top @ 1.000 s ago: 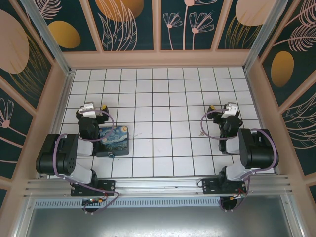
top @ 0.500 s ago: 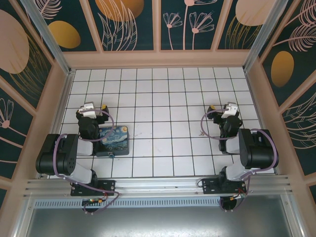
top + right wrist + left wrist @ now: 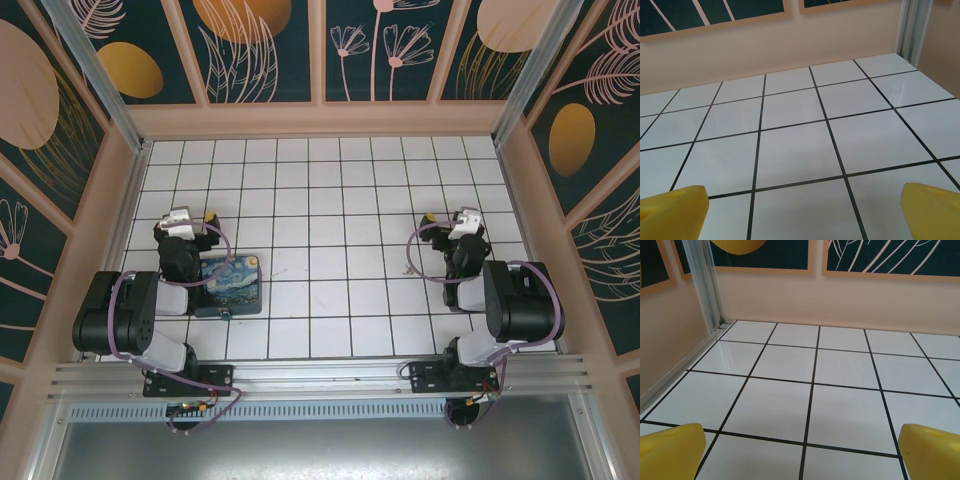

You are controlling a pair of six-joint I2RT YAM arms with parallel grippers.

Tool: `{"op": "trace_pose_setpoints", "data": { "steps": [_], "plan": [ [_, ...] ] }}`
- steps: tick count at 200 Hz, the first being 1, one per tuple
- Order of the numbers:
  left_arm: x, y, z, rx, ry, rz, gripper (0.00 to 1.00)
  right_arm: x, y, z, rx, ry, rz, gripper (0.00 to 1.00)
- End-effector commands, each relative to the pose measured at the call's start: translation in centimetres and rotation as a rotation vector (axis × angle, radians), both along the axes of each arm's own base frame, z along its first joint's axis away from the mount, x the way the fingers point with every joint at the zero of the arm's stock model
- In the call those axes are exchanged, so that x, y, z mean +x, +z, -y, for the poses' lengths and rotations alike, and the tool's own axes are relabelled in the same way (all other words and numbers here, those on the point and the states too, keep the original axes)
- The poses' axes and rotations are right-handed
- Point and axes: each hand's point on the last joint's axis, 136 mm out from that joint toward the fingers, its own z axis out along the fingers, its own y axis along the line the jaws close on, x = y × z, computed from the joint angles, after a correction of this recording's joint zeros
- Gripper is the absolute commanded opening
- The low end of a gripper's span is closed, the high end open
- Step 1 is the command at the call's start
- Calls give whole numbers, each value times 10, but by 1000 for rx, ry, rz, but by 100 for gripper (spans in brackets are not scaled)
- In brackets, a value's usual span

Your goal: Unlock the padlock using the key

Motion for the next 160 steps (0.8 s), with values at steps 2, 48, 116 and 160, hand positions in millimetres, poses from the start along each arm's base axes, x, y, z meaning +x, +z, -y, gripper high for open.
{"op": "trace_pose_setpoints", "data": {
  "steps": [2,48,116,160],
  "plan": [
    [3,8,0,-14,-7,35,99,4,9,-2,-10,19,29,99],
    [2,17,-3,-20,12,42,99,4,10,-5,2,58,30,99],
    [18,50,-10,-65,58,-6,99,63,23,24,218,-121,-285,99],
    [15,82,-20,-286,159,-11,98,61,60,-7,425,-6,-251,99]
  ]
}}
